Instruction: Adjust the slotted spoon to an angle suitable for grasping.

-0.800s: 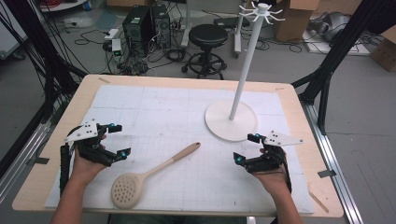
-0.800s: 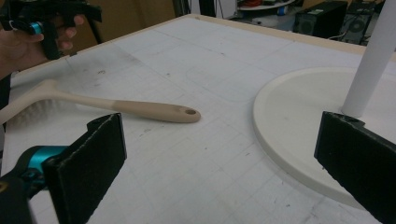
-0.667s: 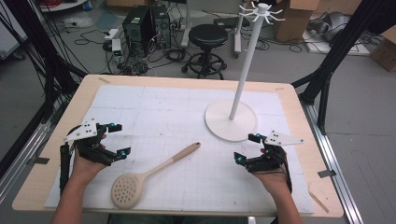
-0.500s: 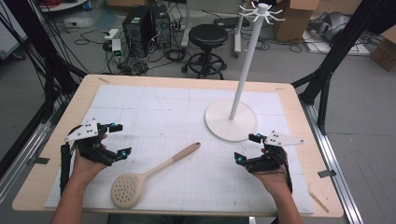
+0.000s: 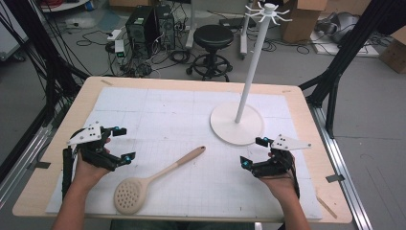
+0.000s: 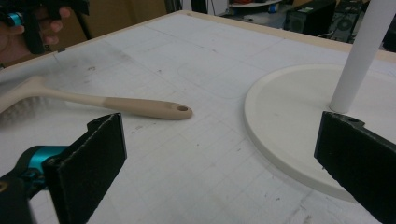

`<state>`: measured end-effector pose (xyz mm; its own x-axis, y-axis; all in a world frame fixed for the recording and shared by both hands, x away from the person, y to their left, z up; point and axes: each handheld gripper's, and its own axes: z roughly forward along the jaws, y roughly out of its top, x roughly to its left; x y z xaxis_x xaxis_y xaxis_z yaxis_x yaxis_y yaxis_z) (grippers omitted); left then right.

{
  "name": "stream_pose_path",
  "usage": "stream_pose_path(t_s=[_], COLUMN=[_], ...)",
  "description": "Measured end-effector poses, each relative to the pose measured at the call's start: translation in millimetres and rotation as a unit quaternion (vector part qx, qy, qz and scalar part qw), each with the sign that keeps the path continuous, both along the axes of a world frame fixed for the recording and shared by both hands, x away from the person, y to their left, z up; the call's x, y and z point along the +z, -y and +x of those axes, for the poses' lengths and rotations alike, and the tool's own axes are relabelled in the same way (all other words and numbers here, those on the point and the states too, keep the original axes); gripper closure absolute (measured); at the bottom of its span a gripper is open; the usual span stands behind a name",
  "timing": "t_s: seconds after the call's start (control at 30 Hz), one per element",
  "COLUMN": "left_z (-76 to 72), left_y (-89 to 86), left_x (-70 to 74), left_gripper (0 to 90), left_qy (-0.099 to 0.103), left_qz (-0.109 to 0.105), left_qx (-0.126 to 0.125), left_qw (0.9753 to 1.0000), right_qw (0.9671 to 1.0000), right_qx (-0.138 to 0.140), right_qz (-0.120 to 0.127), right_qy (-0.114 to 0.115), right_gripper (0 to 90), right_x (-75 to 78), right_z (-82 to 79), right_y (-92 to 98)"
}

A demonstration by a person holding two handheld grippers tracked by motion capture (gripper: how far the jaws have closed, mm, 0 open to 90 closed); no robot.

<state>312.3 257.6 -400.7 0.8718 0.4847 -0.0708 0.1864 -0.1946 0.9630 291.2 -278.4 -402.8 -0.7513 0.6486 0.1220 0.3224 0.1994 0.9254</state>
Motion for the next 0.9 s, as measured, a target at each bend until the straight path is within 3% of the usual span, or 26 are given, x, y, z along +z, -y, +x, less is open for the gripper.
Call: stream_pose_path(t_s=[0.2, 0.53, 0.7, 0.77, 0.9], left_z=[-1.9, -3.9, 1.0, 6.9, 12.7], left_y=[7.1, 28.7, 39.9, 48.6, 59.3], left_x=[10.3, 20.8, 26.6, 32.2, 38.8], left_gripper=[1.9, 1.9, 1.8, 1.9, 1.9], left_qy=[-0.002, -0.020, -0.034, -0.040, -0.046], left_qz=[-0.004, 0.020, 0.036, 0.057, 0.080], left_qx=[-0.005, -0.019, -0.022, -0.021, -0.026], left_qw=[1.0000, 0.9994, 0.9985, 0.9973, 0.9954], right_qw=[1.0000, 1.0000, 1.0000, 1.0000, 0.9999], right_qx=[-0.003, -0.004, -0.005, -0.006, -0.009], right_qz=[-0.001, -0.002, -0.001, -0.003, 0.000], right_qy=[-0.005, -0.004, -0.005, -0.007, -0.007], right_gripper=[0.9, 0.9, 0.9, 0.9, 0.9], right_x=[-1.3, -1.6, -1.8, -1.9, -2.1], right_z=[0.3, 0.4, 0.5, 0.7, 1.2], right_y=[0.3, 0.3, 0.5, 0.9, 2.6])
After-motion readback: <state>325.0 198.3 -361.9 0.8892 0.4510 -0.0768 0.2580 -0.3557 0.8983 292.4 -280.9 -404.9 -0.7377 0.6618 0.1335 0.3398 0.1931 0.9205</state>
